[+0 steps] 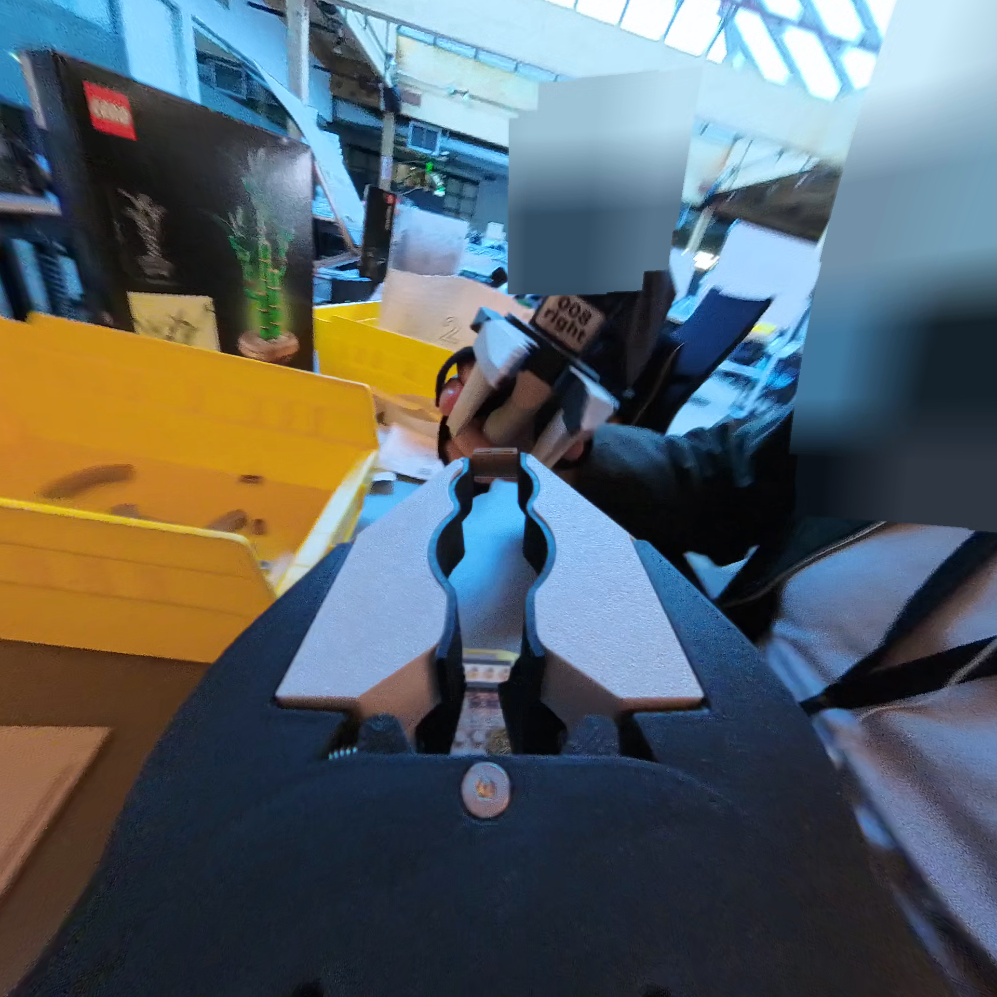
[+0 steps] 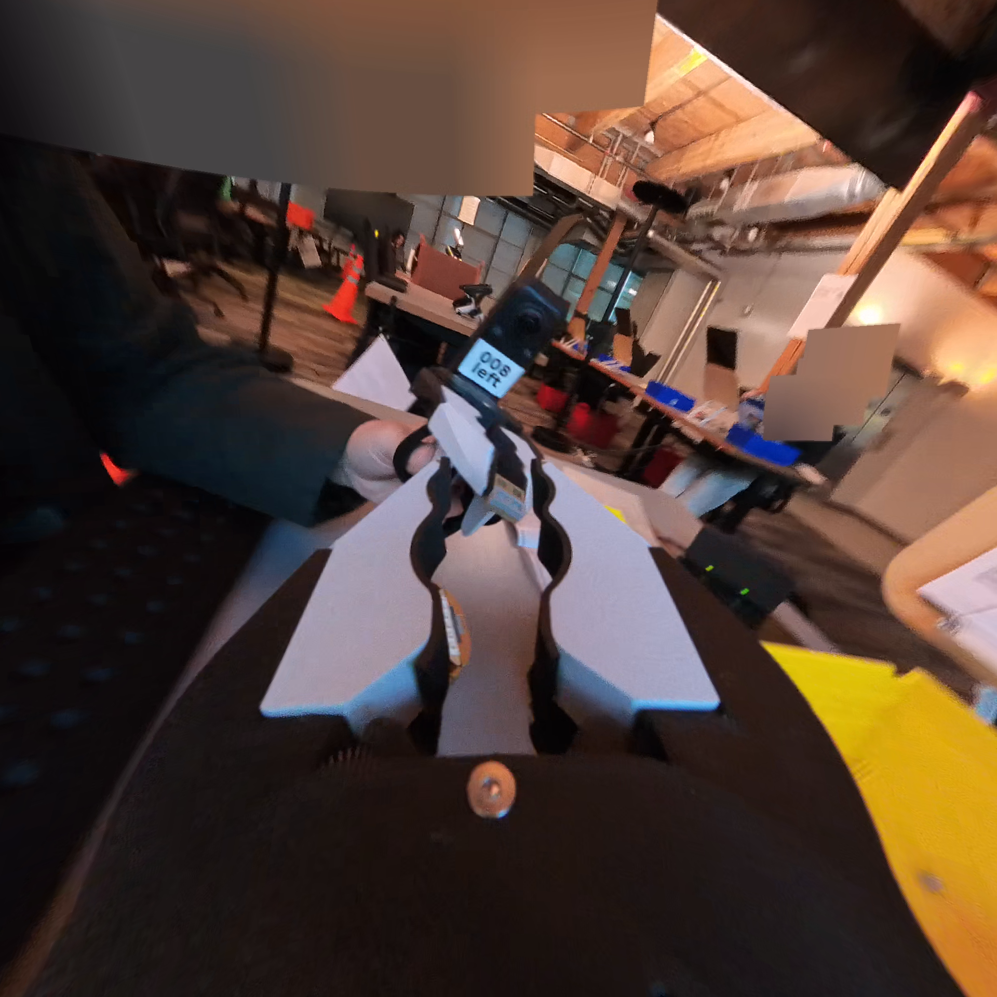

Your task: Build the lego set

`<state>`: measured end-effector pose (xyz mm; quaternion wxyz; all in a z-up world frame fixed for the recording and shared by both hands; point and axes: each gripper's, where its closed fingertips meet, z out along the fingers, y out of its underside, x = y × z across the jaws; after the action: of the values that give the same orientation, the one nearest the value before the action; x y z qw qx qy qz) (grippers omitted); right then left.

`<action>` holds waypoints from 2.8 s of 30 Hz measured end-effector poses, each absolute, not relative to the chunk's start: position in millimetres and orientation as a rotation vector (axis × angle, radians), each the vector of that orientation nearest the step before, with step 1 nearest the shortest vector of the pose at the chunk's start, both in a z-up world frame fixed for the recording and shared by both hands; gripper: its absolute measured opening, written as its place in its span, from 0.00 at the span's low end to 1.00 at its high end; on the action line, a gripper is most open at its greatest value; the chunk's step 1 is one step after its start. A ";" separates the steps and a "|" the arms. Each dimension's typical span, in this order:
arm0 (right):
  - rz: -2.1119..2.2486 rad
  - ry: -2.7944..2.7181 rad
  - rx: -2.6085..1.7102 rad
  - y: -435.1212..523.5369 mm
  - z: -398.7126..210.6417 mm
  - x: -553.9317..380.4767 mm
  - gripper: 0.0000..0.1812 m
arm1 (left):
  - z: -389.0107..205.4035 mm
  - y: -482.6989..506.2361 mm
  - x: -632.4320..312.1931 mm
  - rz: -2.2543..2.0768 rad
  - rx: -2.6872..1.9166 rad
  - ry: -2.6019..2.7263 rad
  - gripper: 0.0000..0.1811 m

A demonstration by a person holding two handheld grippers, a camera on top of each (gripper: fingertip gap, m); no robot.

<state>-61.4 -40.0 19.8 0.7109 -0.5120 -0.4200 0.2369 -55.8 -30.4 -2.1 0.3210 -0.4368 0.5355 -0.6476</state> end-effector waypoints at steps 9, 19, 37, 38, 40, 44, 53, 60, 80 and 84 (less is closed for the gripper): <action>0.920 -0.790 -1.425 -28.3 1.5 -56.3 0.15 | -4.2 -38.2 -54.7 -1.577 -1.085 1.465 0.08; 0.975 -0.797 -1.458 -30.1 -3.5 -61.3 0.07 | -4.3 -38.5 -53.8 -1.584 -1.097 1.461 0.08; 1.038 -0.738 -1.441 -28.1 1.0 -62.2 0.08 | 0.1 -36.3 -54.7 -1.640 -1.113 1.425 0.08; 1.044 -0.736 -1.439 -28.3 1.3 -62.3 0.08 | 0.2 -36.2 -54.8 -1.641 -1.114 1.423 0.08; 1.050 -0.732 -1.437 -28.3 1.7 -62.3 0.08 | 0.1 -35.8 -54.7 -1.641 -1.116 1.422 0.08; 1.058 -0.729 -1.434 -28.5 2.2 -62.6 0.09 | -0.1 -35.1 -54.6 -1.642 -1.119 1.419 0.08; 1.062 -0.709 -1.442 -26.2 2.1 -60.3 0.07 | -3.4 -34.7 -53.3 -1.622 -1.126 1.432 0.08; 1.031 -0.730 -1.455 -26.0 -0.5 -61.3 0.08 | -3.9 -34.2 -52.8 -1.618 -1.130 1.430 0.08; 1.388 -0.555 -1.456 -30.1 14.6 -66.8 0.06 | 9.9 -39.1 -59.4 -1.556 -1.033 1.420 0.08; 1.422 -0.550 -1.449 -31.8 16.2 -68.1 0.07 | 11.5 -41.1 -60.9 -1.567 -1.023 1.427 0.08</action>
<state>-68.1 -31.8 16.2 0.4960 -0.5981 -0.2272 0.5871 -60.9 -41.1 11.5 0.3839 -0.4015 0.5597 -0.6149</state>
